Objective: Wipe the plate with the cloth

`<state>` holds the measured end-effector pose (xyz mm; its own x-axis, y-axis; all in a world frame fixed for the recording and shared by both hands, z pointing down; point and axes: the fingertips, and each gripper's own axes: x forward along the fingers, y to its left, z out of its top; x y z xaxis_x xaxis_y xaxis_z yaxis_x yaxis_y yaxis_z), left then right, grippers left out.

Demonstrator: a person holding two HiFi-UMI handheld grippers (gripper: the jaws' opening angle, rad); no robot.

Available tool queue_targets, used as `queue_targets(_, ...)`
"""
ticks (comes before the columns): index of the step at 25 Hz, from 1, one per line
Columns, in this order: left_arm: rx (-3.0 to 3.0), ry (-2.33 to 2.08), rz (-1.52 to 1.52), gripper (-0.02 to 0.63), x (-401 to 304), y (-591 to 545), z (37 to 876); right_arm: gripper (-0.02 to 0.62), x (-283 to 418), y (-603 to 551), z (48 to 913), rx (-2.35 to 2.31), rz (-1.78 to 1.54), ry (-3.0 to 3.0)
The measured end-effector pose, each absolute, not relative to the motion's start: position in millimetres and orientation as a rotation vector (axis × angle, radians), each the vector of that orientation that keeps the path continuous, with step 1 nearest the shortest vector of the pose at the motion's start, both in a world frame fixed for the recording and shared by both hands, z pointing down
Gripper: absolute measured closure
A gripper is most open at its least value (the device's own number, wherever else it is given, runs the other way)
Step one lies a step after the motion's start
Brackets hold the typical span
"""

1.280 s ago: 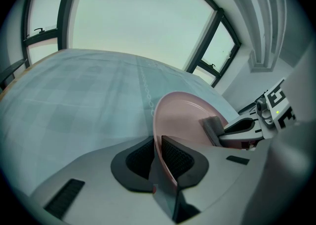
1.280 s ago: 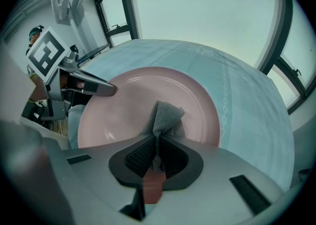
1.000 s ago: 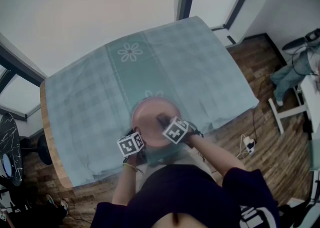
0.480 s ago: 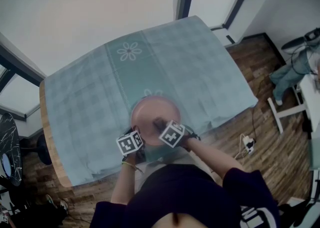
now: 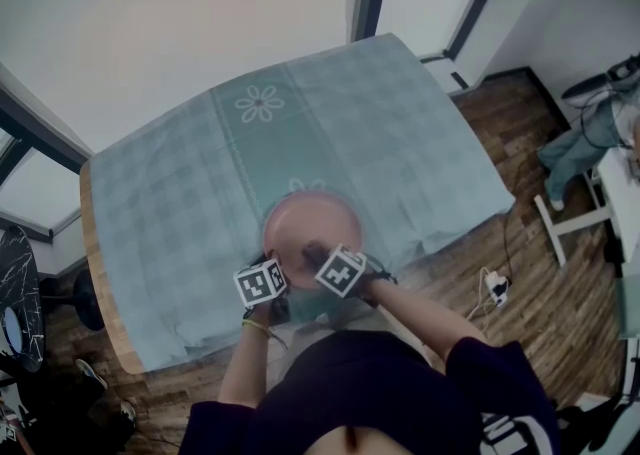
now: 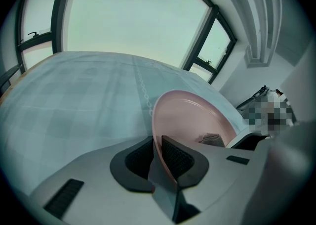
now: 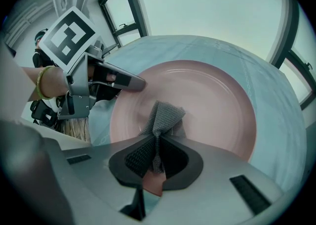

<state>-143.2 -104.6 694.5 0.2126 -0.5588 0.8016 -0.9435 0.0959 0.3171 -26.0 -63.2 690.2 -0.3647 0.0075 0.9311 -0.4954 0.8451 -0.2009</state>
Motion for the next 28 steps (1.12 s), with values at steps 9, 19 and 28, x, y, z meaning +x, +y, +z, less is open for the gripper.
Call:
queue_targets(9,1.633,-1.418,0.561,0.548,-141.3,-104.7,692.6,0.563,-28.6,-65.8,680.3,0.520,0.637,-1.935)
queue_targets(19,1.660,-1.469,0.523,0.520,-145.0,-102.3,666.8,0.563,-14.2,-78.0,645.5,0.743,0.692,-2.030)
queue_targets(28,1.670,-1.498,0.459,0.522,-136.7,-84.2,629.4,0.563,-7.7,-76.0,625.4,0.843,0.787,-2.096)
